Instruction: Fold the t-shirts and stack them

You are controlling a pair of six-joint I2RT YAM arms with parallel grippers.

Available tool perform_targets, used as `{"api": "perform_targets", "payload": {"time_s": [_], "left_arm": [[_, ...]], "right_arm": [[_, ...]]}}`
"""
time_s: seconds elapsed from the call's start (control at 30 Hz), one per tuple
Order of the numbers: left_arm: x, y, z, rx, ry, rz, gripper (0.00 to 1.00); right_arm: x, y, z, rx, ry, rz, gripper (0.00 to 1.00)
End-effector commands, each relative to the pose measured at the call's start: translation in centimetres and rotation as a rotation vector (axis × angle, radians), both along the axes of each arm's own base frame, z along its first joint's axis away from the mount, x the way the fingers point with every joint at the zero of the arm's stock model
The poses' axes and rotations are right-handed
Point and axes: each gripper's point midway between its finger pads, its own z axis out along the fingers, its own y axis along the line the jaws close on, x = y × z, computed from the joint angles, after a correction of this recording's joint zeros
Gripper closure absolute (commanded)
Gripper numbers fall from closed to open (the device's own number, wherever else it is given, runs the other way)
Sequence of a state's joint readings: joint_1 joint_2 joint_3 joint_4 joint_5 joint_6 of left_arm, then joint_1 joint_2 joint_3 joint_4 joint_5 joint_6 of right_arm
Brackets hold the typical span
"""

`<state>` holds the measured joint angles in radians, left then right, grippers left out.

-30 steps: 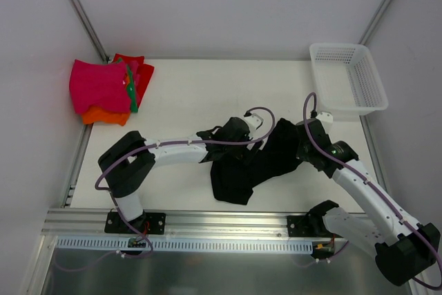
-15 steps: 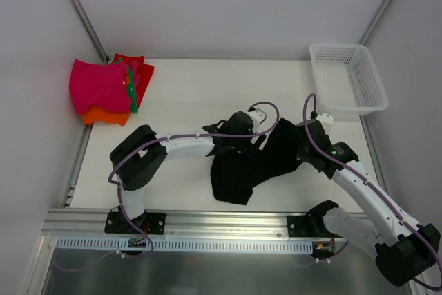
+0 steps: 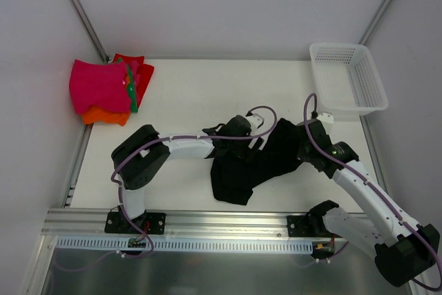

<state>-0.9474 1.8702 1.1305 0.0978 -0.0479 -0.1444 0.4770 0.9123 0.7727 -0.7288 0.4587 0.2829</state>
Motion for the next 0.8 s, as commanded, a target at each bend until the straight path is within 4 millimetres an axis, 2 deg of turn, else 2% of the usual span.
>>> {"api": "perform_targets", "payload": {"time_s": [0.0,0.17,0.3,0.37,0.4,0.43,0.5,0.53,0.77], "left_arm": [[-1.4,0.2,0.0,-0.042,0.053,0.002,0.16],[-2.8,0.9,-2.3,0.003,0.088,0.013,0.17],[-2.8,1.2,-2.7,0.008,0.090,0.026,0.19],[-2.6,1.4,-2.6,0.012,0.081,0.035,0.25],[-2.4,1.4,-2.2,0.011,0.067,0.046,0.30],[-2.3,1.5,-2.1,0.011,0.060,0.052,0.57],[-1.6,2.2,-1.7,0.020,0.030,0.089,0.92],[-1.5,2.4,-1.5,0.021,0.023,0.109,1.00],[-0.9,4.1,-1.0,0.039,-0.022,0.184,1.00]], "right_arm": [[0.2,-0.3,0.4,-0.001,-0.021,-0.003,0.99],[0.2,-0.3,0.5,0.001,-0.027,-0.004,1.00],[0.2,-0.4,0.4,0.001,-0.024,-0.005,0.99],[0.1,-0.4,0.3,-0.002,-0.021,-0.007,0.99],[0.1,-0.4,0.3,-0.001,-0.019,-0.006,0.99],[0.1,-0.4,0.2,-0.002,-0.018,-0.006,0.99],[0.0,-0.5,0.2,-0.003,-0.019,-0.009,0.99],[0.0,-0.6,0.2,-0.003,-0.019,-0.010,0.99],[-0.1,-0.6,0.1,-0.001,-0.017,-0.010,1.00]]}}
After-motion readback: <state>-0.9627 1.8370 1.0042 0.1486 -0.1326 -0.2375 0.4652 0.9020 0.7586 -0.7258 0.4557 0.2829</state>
